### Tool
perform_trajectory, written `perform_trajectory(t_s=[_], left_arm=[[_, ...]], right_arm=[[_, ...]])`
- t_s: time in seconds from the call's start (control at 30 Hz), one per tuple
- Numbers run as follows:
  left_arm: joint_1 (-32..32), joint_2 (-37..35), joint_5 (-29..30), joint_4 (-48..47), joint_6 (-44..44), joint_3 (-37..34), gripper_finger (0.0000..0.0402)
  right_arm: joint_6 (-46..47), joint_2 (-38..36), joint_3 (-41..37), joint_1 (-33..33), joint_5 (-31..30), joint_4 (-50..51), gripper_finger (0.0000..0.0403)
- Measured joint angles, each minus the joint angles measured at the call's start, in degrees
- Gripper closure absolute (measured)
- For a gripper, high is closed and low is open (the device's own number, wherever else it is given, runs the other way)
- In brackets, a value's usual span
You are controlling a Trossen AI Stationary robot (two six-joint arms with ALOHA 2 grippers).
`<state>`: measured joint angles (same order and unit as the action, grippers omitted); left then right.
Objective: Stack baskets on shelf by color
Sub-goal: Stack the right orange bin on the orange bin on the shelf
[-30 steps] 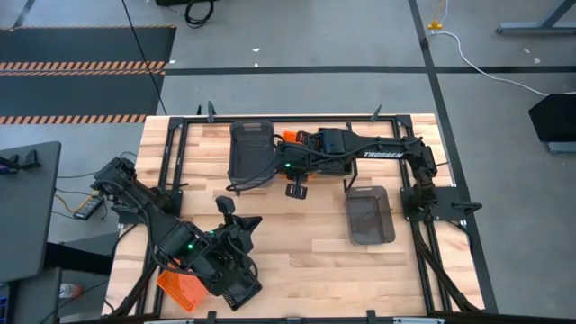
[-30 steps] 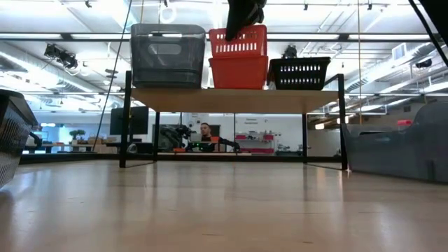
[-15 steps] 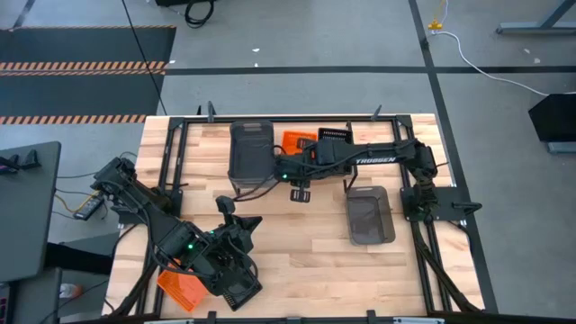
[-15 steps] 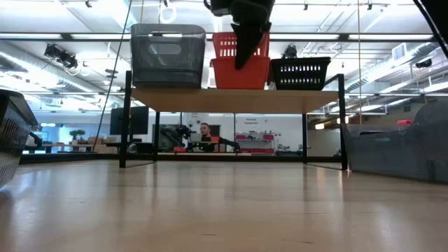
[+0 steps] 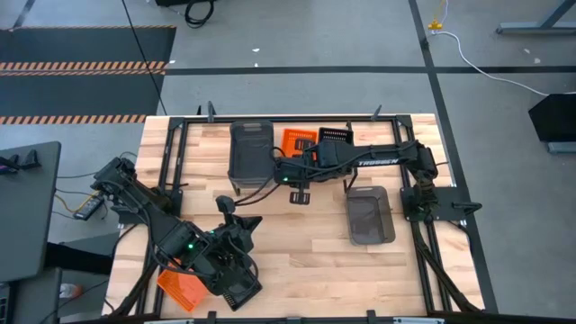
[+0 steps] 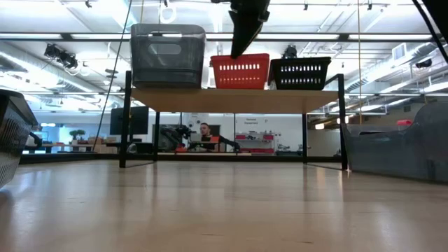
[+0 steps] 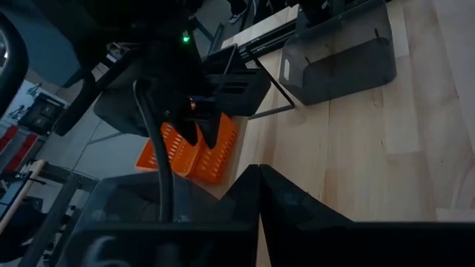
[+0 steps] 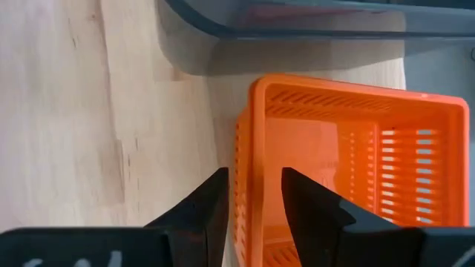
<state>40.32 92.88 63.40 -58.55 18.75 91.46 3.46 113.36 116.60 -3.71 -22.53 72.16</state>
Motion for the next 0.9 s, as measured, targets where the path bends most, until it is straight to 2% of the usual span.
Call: perform_trajectory(t_s=[0.33,0.63,0.9], left_arm=[[0.0,0.0,0.0,0.0,0.0,0.0,0.0382],[0.0,0.0,0.0,0.0,0.0,0.0,0.0391],[0.0,0.0,0.0,0.0,0.0,0.0,0.0383]], right_arm=[[-0.3,0.0,-0.2,-0.2,-0.1,0.0,0.0273],[-0.8,0.0,-2.3,-0.2,0.1,-0.7,0.0273],[-5.8,0.1,-5.8,-0.2,0.1,-0.9,0.0273]])
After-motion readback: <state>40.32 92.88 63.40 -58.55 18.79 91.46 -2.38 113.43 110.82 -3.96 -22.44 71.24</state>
